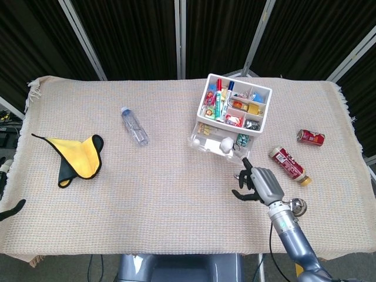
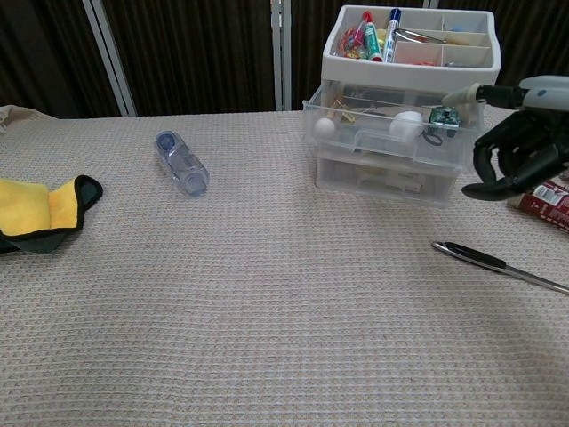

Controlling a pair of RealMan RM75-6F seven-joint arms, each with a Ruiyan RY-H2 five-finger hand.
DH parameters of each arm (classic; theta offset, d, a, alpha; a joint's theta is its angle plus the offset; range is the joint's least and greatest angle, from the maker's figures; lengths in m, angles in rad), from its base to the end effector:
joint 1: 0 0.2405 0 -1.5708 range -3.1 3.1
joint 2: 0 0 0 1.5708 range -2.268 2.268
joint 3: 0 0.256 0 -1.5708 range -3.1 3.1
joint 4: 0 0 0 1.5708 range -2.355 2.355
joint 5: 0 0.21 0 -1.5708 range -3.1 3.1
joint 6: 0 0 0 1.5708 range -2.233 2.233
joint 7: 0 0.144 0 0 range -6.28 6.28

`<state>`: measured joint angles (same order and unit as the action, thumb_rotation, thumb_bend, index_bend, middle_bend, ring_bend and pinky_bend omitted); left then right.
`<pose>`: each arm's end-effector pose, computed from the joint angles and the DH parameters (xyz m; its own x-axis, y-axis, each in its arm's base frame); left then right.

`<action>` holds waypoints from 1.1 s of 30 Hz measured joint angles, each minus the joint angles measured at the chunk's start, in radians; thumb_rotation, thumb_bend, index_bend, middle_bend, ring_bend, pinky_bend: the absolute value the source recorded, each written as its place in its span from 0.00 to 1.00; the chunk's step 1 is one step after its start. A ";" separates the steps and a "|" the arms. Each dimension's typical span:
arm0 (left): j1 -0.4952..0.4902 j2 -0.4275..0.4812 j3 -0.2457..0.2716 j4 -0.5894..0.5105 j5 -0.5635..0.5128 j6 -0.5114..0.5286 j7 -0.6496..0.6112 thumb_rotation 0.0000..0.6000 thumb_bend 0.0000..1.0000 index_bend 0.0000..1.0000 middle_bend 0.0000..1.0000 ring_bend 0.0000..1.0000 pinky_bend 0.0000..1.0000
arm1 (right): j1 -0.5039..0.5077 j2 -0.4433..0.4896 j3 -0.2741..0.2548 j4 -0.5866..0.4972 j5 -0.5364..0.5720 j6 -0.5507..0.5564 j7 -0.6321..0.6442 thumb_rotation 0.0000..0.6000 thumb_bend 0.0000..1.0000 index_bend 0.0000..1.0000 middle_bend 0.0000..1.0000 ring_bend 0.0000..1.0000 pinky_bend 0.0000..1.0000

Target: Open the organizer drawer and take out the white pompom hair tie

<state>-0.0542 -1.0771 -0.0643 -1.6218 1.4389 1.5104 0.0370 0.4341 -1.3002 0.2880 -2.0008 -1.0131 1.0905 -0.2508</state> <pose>-0.3227 0.1740 0.1808 0.4536 -0.0242 0.8909 0.8892 0.0800 -0.4506 -0.1572 -0.2749 0.0659 -0.0056 -0.3017 0.9534 -0.9967 -0.0756 -0.0298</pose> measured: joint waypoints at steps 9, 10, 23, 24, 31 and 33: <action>0.009 0.027 0.006 -0.019 0.015 0.014 -0.006 1.00 0.23 0.00 0.00 0.00 0.00 | 0.094 -0.049 0.032 -0.024 0.239 0.133 -0.205 1.00 0.19 0.14 0.65 0.71 0.65; 0.009 0.030 0.006 -0.020 0.016 0.013 -0.007 1.00 0.23 0.00 0.00 0.00 0.00 | 0.100 -0.053 0.032 -0.020 0.250 0.134 -0.210 1.00 0.19 0.17 0.65 0.71 0.65; 0.013 0.049 0.008 -0.029 0.019 0.013 -0.024 1.00 0.23 0.00 0.00 0.00 0.00 | 0.142 -0.094 0.015 0.026 0.306 0.144 -0.216 1.00 0.19 0.30 0.65 0.71 0.65; 0.013 0.049 0.008 -0.030 0.020 0.013 -0.025 1.00 0.23 0.00 0.00 0.00 0.00 | 0.142 -0.094 0.013 0.025 0.303 0.146 -0.215 1.00 0.19 0.31 0.65 0.71 0.65; 0.013 0.049 0.008 -0.031 0.018 0.011 -0.022 1.00 0.23 0.00 0.00 0.00 0.00 | 0.139 -0.095 -0.012 0.004 0.263 0.163 -0.203 1.00 0.19 0.36 0.65 0.71 0.65; 0.013 0.050 0.008 -0.032 0.018 0.011 -0.021 1.00 0.23 0.00 0.00 0.00 0.00 | 0.137 -0.094 -0.020 -0.002 0.253 0.170 -0.202 1.00 0.20 0.36 0.65 0.71 0.65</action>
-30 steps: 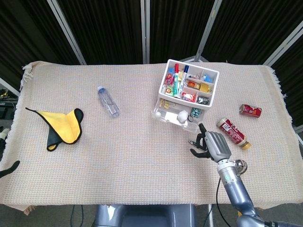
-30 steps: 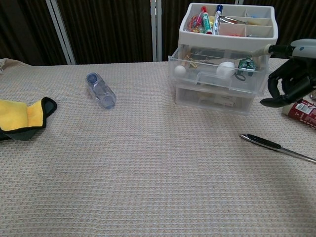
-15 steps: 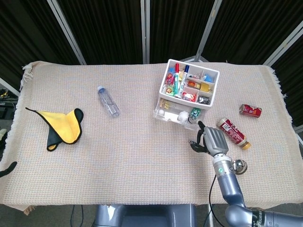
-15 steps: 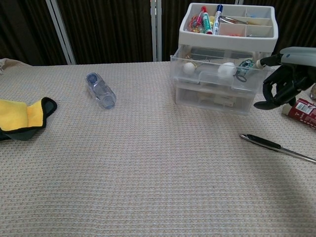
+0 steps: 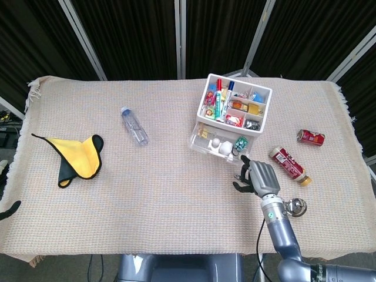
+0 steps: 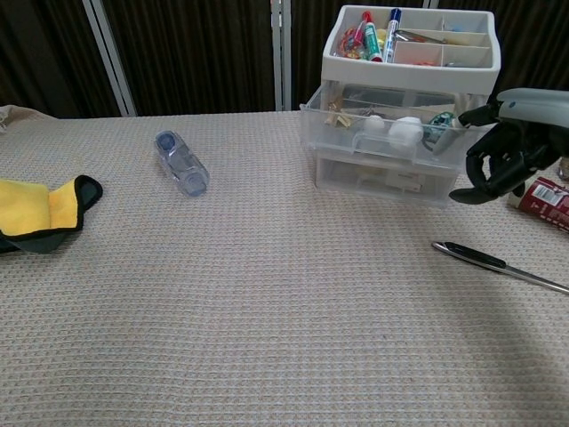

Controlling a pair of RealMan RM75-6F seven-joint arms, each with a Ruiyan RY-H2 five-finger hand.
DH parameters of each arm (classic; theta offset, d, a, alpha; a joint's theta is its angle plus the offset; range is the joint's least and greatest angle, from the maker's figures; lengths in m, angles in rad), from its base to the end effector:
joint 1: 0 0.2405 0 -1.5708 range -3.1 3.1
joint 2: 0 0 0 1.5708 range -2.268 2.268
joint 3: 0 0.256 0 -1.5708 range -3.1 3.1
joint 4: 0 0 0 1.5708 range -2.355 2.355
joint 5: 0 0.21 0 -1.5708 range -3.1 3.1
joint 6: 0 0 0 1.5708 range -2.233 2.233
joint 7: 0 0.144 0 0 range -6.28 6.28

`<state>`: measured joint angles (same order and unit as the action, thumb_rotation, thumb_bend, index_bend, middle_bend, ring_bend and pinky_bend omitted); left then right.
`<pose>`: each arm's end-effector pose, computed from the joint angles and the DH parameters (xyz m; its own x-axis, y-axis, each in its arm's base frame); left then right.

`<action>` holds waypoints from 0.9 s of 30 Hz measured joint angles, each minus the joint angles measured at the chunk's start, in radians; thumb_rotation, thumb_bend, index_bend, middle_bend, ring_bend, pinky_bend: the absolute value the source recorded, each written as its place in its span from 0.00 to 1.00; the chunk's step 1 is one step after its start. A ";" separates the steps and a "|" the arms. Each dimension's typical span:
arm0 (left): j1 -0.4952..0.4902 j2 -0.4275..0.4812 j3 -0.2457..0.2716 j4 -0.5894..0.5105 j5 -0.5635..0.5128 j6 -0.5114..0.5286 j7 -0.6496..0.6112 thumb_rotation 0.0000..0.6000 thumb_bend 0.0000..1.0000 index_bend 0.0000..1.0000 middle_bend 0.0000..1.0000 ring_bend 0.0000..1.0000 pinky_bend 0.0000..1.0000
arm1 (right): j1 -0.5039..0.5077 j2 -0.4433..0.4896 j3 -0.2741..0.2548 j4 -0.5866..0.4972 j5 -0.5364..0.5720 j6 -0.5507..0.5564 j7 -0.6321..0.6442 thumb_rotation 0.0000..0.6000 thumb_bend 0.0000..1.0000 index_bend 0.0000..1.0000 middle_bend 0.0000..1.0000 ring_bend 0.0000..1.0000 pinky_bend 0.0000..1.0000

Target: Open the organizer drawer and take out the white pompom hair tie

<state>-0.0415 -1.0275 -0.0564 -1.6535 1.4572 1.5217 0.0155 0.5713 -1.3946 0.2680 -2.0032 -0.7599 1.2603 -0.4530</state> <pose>-0.3192 0.1683 0.1928 0.4527 -0.0245 0.8913 0.8901 0.0718 -0.4501 -0.1454 -0.2874 0.0487 0.0629 -0.2820 0.9574 -0.9970 0.0253 0.0730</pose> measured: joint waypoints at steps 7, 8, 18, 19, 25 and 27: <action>0.000 0.001 -0.001 0.000 -0.001 -0.001 -0.003 1.00 0.23 0.00 0.00 0.00 0.00 | -0.011 0.009 -0.025 -0.021 -0.032 0.016 0.005 1.00 0.20 0.38 0.65 0.71 0.65; 0.000 0.000 -0.001 -0.001 -0.001 -0.001 -0.003 1.00 0.23 0.00 0.00 0.00 0.00 | -0.013 0.010 -0.028 -0.024 -0.037 0.017 0.005 1.00 0.20 0.39 0.65 0.71 0.65; 0.000 -0.002 0.000 -0.006 -0.001 0.000 0.008 1.00 0.23 0.00 0.00 0.00 0.00 | -0.041 0.021 -0.087 -0.059 -0.120 0.032 0.013 1.00 0.20 0.37 0.65 0.71 0.65; 0.000 -0.002 0.000 -0.006 -0.001 0.000 0.009 1.00 0.23 0.00 0.00 0.00 0.00 | -0.042 0.021 -0.089 -0.060 -0.125 0.033 0.013 1.00 0.20 0.36 0.65 0.71 0.65; -0.001 -0.004 -0.002 -0.005 -0.005 -0.003 0.010 1.00 0.23 0.00 0.00 0.00 0.00 | -0.049 0.016 -0.093 -0.053 -0.144 0.036 0.028 1.00 0.19 0.19 0.64 0.71 0.65; -0.001 -0.005 -0.002 -0.004 -0.006 -0.003 0.010 1.00 0.23 0.00 0.00 0.00 0.00 | -0.050 0.013 -0.092 -0.045 -0.154 0.035 0.039 1.00 0.19 0.17 0.64 0.71 0.65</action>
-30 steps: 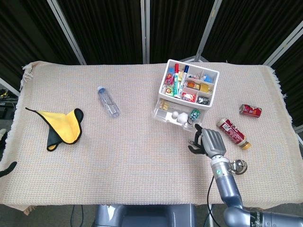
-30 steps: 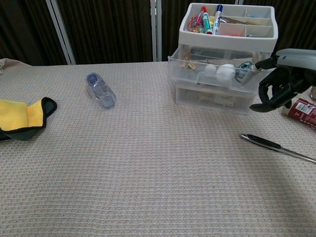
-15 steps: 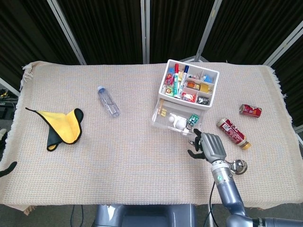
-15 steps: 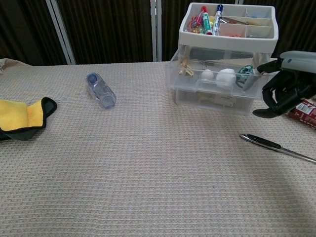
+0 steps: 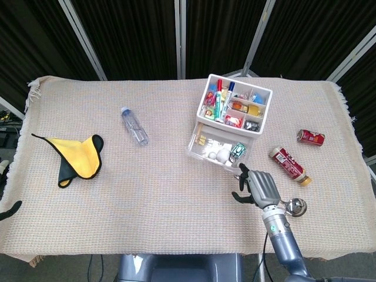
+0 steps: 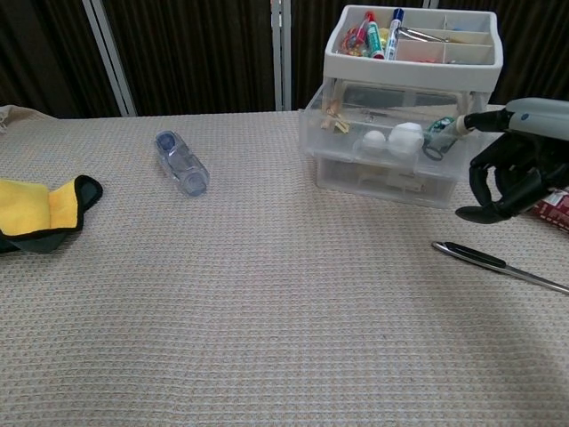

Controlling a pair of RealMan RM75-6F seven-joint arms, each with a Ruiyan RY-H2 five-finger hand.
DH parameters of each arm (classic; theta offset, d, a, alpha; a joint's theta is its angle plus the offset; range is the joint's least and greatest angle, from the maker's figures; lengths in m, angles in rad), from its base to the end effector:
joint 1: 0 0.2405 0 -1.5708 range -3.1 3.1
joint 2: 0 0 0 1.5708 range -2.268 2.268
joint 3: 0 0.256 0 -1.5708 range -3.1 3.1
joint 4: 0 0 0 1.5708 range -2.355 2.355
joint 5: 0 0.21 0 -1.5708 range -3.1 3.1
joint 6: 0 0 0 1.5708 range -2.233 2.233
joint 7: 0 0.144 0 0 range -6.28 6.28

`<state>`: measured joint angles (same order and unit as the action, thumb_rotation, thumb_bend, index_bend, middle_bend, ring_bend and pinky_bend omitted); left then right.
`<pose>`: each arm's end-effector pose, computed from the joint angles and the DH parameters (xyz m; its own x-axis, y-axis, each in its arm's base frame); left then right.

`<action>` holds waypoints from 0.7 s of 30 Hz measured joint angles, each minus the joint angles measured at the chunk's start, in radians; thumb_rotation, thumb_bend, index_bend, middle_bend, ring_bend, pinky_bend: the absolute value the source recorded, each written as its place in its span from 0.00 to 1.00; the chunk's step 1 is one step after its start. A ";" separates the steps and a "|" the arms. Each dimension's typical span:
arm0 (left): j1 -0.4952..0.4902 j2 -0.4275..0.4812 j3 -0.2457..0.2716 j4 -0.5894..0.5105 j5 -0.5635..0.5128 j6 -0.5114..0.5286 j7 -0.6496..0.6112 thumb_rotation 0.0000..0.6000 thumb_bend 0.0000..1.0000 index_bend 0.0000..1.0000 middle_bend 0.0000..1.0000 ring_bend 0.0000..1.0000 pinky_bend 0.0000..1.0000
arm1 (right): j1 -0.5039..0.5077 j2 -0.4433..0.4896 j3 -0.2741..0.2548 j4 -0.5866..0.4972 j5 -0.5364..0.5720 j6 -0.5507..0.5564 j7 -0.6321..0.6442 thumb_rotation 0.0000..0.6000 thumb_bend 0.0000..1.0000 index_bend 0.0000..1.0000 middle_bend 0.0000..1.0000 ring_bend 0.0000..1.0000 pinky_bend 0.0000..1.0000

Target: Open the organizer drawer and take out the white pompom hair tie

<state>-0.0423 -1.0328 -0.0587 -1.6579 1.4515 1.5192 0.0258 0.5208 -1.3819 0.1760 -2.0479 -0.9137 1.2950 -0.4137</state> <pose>-0.3186 0.1690 0.1910 0.4527 -0.0234 0.8913 0.8898 0.0763 -0.4499 -0.1468 -0.2613 0.0484 0.0735 -0.2873 0.9550 -0.9971 -0.0396 0.0648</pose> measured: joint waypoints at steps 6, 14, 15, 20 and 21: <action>0.000 0.000 -0.002 0.001 -0.004 0.000 -0.001 1.00 0.23 0.00 0.00 0.00 0.00 | -0.002 -0.003 -0.001 0.004 -0.012 -0.003 0.006 1.00 0.18 0.15 0.64 0.71 0.65; 0.000 0.000 -0.003 0.001 -0.006 -0.001 0.000 1.00 0.23 0.00 0.00 0.00 0.00 | -0.019 0.024 -0.020 -0.055 -0.080 0.021 -0.005 1.00 0.05 0.15 0.68 0.74 0.65; 0.000 -0.001 -0.003 0.001 -0.006 -0.001 0.002 1.00 0.23 0.00 0.00 0.00 0.00 | -0.021 0.029 -0.023 -0.067 -0.095 0.030 -0.015 1.00 0.04 0.15 0.69 0.74 0.65; 0.002 -0.002 -0.002 -0.002 -0.004 0.004 0.009 1.00 0.23 0.00 0.00 0.00 0.00 | -0.024 0.053 -0.020 -0.134 -0.159 0.082 -0.097 1.00 0.02 0.19 0.81 0.85 0.66; 0.002 -0.002 -0.002 -0.003 -0.003 0.006 0.009 1.00 0.23 0.00 0.00 0.00 0.00 | -0.020 0.056 -0.012 -0.141 -0.161 0.087 -0.114 1.00 0.02 0.20 0.84 0.87 0.67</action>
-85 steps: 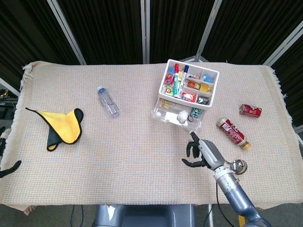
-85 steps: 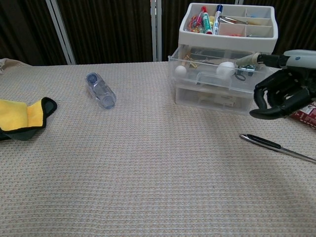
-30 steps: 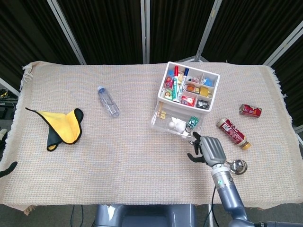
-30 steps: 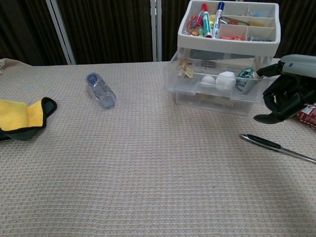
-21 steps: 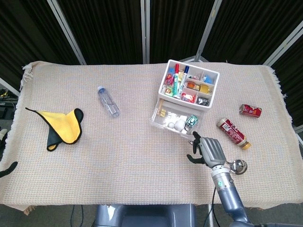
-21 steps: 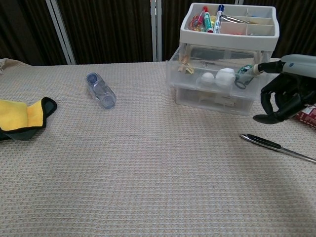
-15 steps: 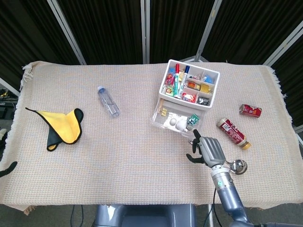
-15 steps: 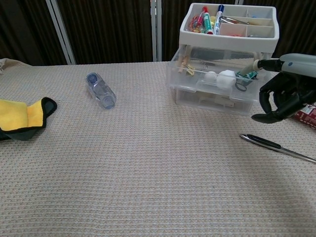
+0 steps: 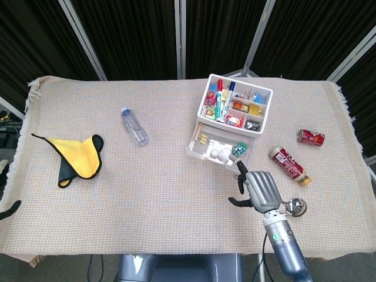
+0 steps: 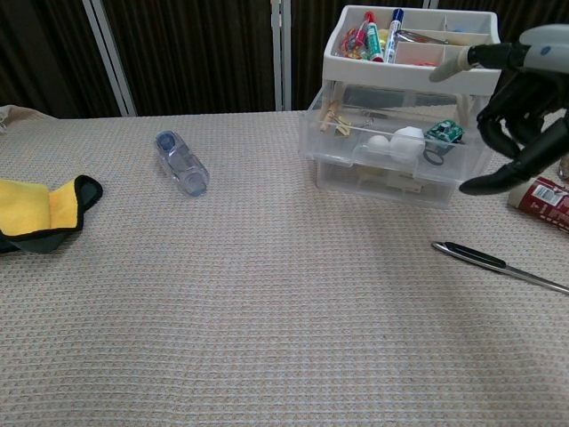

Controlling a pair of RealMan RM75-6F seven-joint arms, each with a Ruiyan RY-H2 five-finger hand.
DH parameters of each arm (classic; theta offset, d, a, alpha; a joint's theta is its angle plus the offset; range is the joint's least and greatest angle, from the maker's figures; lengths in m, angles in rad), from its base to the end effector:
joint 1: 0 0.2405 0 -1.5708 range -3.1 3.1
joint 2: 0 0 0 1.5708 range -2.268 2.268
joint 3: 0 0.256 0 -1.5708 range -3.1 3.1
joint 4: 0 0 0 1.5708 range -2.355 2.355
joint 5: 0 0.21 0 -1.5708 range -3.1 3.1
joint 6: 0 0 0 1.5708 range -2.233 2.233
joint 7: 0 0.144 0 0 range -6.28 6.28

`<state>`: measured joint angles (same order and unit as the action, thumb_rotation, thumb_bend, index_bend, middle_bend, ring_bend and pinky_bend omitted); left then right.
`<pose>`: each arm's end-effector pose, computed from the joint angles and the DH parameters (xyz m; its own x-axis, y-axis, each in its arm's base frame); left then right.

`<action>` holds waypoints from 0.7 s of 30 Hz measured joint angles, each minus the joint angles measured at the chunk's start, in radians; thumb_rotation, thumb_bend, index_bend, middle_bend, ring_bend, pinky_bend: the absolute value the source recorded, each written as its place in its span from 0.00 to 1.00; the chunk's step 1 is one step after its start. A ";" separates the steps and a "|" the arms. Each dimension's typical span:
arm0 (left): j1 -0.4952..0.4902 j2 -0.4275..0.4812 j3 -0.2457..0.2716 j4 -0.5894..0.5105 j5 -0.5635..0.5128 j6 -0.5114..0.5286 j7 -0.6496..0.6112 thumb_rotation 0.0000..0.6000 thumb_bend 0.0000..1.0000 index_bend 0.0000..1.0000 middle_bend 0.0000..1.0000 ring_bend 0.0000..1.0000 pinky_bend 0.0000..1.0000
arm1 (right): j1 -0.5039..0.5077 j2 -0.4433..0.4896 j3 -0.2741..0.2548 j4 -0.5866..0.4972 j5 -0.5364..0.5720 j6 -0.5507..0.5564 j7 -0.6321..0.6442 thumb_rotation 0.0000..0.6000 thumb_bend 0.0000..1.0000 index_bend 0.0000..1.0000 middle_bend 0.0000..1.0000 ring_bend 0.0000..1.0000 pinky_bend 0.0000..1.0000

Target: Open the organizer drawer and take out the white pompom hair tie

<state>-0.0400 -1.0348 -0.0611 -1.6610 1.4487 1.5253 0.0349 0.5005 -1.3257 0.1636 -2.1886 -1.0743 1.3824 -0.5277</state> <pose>-0.3181 0.1686 0.1913 0.4565 -0.0299 0.8892 0.8878 0.0811 -0.4530 -0.1152 -0.2460 0.0800 0.1486 -0.1807 0.9722 -0.9773 -0.1767 0.1166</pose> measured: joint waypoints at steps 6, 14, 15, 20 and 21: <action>0.003 -0.001 -0.001 0.000 0.003 0.008 0.001 1.00 0.23 0.00 0.00 0.00 0.00 | 0.052 0.007 0.092 -0.002 0.044 0.012 -0.073 1.00 0.02 0.30 0.99 0.99 0.75; 0.000 -0.006 -0.003 0.006 -0.004 0.001 0.008 1.00 0.23 0.00 0.00 0.00 0.00 | 0.152 -0.001 0.188 0.083 0.231 -0.021 -0.178 1.00 0.02 0.41 1.00 1.00 0.79; -0.001 -0.006 -0.004 0.007 -0.005 0.001 0.008 1.00 0.23 0.00 0.00 0.00 0.00 | 0.165 -0.002 0.196 0.095 0.258 -0.027 -0.190 1.00 0.02 0.42 1.00 1.00 0.79; -0.002 -0.010 -0.005 0.007 -0.006 0.000 0.013 1.00 0.24 0.00 0.00 0.00 0.00 | 0.236 -0.005 0.217 0.173 0.366 -0.066 -0.257 1.00 0.02 0.42 1.00 1.00 0.79; -0.002 -0.010 -0.005 0.007 -0.006 0.000 0.016 1.00 0.24 0.00 0.00 0.00 0.00 | 0.244 -0.006 0.216 0.184 0.374 -0.070 -0.267 1.00 0.02 0.42 1.00 1.00 0.79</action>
<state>-0.0420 -1.0451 -0.0661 -1.6536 1.4429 1.5255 0.0506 0.7445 -1.3312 0.3798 -2.0045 -0.6999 1.3124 -0.7950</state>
